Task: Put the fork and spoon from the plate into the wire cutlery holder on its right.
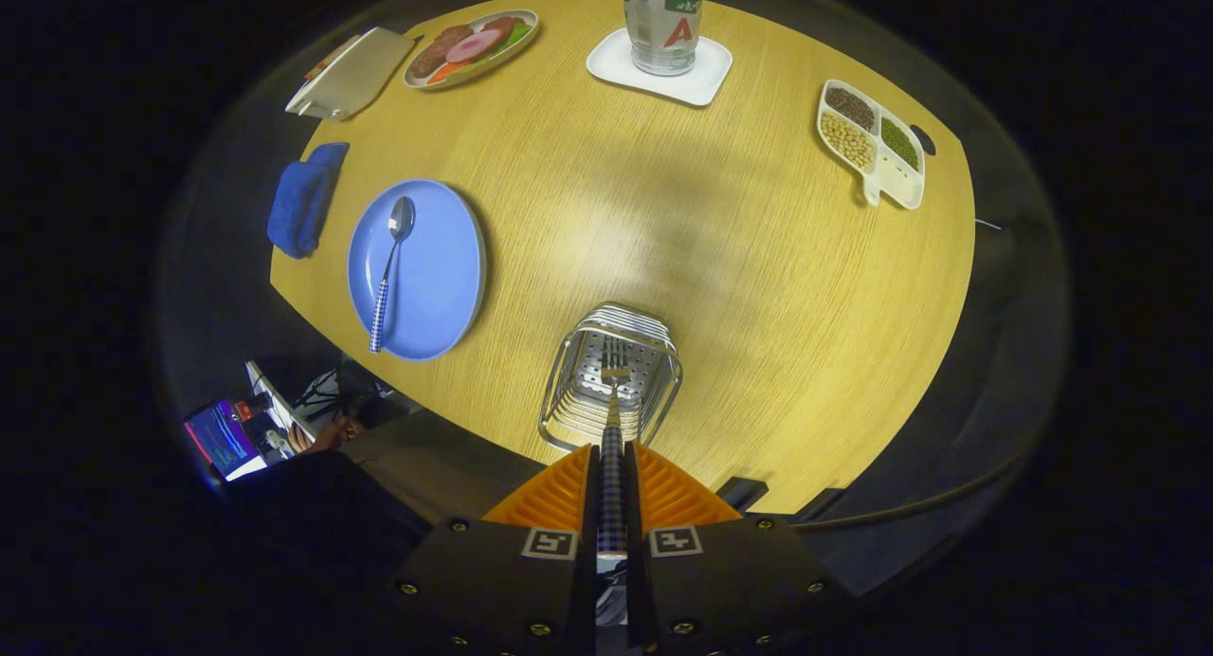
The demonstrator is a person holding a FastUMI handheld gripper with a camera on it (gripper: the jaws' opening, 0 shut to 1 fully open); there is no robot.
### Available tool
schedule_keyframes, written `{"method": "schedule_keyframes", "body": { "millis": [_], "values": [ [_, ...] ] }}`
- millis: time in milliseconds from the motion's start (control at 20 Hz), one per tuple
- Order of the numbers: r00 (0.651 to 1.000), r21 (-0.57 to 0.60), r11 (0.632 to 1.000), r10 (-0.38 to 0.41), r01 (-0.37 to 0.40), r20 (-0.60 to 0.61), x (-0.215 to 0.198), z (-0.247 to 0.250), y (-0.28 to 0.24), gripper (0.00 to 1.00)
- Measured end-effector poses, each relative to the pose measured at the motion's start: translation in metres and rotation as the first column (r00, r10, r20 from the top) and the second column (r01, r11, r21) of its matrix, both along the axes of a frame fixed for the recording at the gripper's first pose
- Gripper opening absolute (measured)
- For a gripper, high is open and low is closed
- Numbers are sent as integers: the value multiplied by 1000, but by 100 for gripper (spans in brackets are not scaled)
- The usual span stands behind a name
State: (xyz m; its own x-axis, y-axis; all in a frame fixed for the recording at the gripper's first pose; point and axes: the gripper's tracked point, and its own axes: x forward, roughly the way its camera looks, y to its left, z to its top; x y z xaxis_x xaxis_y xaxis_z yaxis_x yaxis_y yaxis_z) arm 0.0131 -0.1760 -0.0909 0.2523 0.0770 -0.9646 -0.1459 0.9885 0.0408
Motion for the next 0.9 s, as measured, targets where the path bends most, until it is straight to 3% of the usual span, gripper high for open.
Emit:
{"method": "schedule_keyframes", "body": {
  "millis": [350,500,700,900],
  "values": [
    [999,15,999,-38,38,10,10,-1,-5,19],
    [999,43,998,-49,48,7,7,2,-4,28],
    [998,60,996,-67,66,15,-2,7,-7,28],
    [991,82,991,-113,107,72,-22,20,-11,42]
  ]
}}
